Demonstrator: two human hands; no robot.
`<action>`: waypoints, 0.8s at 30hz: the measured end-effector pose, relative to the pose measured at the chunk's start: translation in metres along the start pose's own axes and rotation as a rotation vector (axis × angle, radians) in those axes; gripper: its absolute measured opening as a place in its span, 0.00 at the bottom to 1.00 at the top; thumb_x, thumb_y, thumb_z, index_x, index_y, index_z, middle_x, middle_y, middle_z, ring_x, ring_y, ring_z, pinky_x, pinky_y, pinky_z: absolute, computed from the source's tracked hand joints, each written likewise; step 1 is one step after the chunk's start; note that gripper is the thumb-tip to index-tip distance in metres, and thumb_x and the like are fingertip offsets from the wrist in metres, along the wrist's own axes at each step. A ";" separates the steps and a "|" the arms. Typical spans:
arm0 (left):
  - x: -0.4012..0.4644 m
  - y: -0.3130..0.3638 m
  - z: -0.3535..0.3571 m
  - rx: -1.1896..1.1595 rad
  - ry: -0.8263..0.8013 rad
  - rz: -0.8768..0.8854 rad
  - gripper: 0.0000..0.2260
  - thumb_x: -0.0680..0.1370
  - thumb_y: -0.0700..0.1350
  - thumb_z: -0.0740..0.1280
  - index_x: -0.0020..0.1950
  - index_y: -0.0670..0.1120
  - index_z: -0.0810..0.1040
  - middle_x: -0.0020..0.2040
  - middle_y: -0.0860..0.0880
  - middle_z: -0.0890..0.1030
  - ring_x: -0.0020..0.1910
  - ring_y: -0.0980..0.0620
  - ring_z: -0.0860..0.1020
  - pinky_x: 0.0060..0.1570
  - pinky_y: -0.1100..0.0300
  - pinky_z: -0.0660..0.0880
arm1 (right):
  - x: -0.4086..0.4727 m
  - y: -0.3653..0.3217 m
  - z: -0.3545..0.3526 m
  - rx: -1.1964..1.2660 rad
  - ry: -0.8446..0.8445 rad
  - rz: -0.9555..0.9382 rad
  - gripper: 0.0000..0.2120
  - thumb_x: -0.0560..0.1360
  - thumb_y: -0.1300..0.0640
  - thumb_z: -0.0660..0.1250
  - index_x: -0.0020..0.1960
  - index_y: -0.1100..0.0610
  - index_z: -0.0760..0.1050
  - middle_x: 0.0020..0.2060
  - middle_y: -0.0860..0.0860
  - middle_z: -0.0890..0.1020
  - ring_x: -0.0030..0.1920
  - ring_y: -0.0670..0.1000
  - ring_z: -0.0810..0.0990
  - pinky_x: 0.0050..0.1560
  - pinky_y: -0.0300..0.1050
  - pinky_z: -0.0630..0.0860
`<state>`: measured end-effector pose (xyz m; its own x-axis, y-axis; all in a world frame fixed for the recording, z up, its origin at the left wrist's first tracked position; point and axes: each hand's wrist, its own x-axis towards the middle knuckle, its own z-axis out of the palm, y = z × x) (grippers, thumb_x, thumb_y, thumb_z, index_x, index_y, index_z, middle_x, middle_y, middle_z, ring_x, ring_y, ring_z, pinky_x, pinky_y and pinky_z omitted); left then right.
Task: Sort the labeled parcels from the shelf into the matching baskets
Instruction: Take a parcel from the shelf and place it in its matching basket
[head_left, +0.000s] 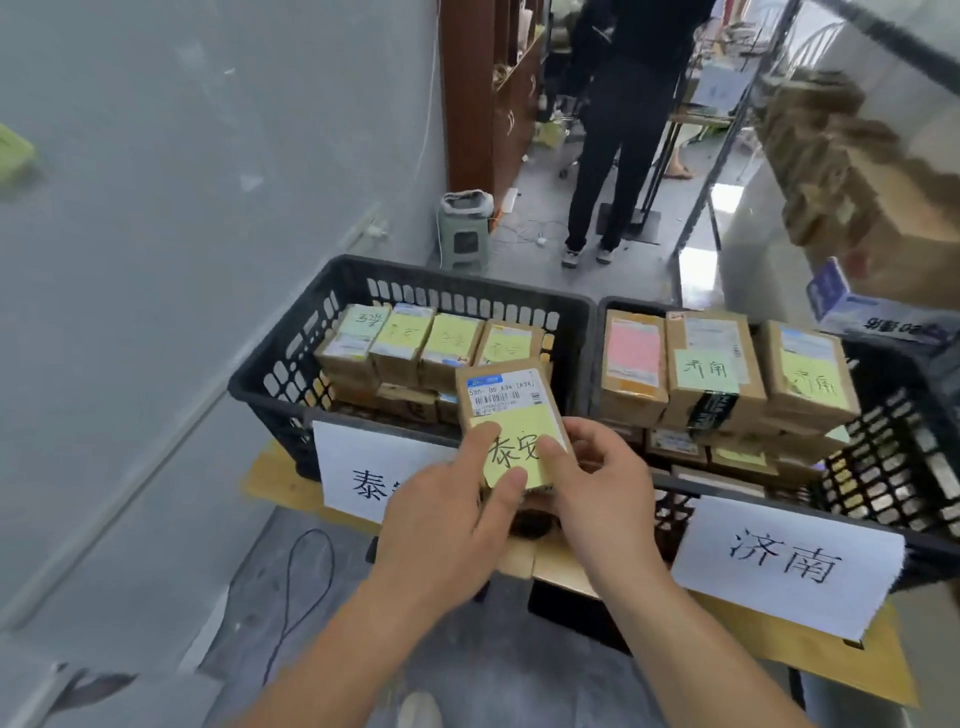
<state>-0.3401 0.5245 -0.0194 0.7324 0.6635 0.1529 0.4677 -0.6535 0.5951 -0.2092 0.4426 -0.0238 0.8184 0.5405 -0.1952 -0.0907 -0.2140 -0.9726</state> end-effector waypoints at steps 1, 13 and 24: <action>0.007 -0.013 -0.007 0.001 -0.008 0.000 0.29 0.78 0.70 0.43 0.75 0.59 0.57 0.54 0.56 0.82 0.47 0.54 0.78 0.45 0.52 0.75 | 0.007 -0.002 0.015 -0.015 0.009 -0.004 0.09 0.78 0.52 0.73 0.58 0.46 0.81 0.53 0.50 0.84 0.50 0.49 0.86 0.40 0.49 0.86; 0.080 -0.132 -0.066 0.048 -0.043 0.001 0.25 0.81 0.67 0.47 0.76 0.60 0.59 0.64 0.57 0.77 0.60 0.56 0.75 0.51 0.56 0.74 | 0.071 -0.038 0.130 -0.027 0.002 0.058 0.09 0.79 0.59 0.71 0.59 0.53 0.83 0.45 0.47 0.88 0.43 0.47 0.88 0.39 0.49 0.86; 0.125 -0.242 -0.071 0.419 -0.016 -0.319 0.32 0.78 0.70 0.35 0.81 0.62 0.40 0.83 0.47 0.43 0.81 0.46 0.36 0.78 0.41 0.40 | 0.176 -0.028 0.199 -0.408 -0.404 -0.048 0.09 0.78 0.56 0.72 0.54 0.42 0.82 0.51 0.43 0.83 0.51 0.45 0.83 0.46 0.44 0.82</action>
<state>-0.3966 0.7914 -0.0877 0.5270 0.8499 0.0021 0.8242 -0.5117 0.2427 -0.1761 0.7058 -0.0561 0.5273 0.8080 -0.2628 0.2332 -0.4350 -0.8697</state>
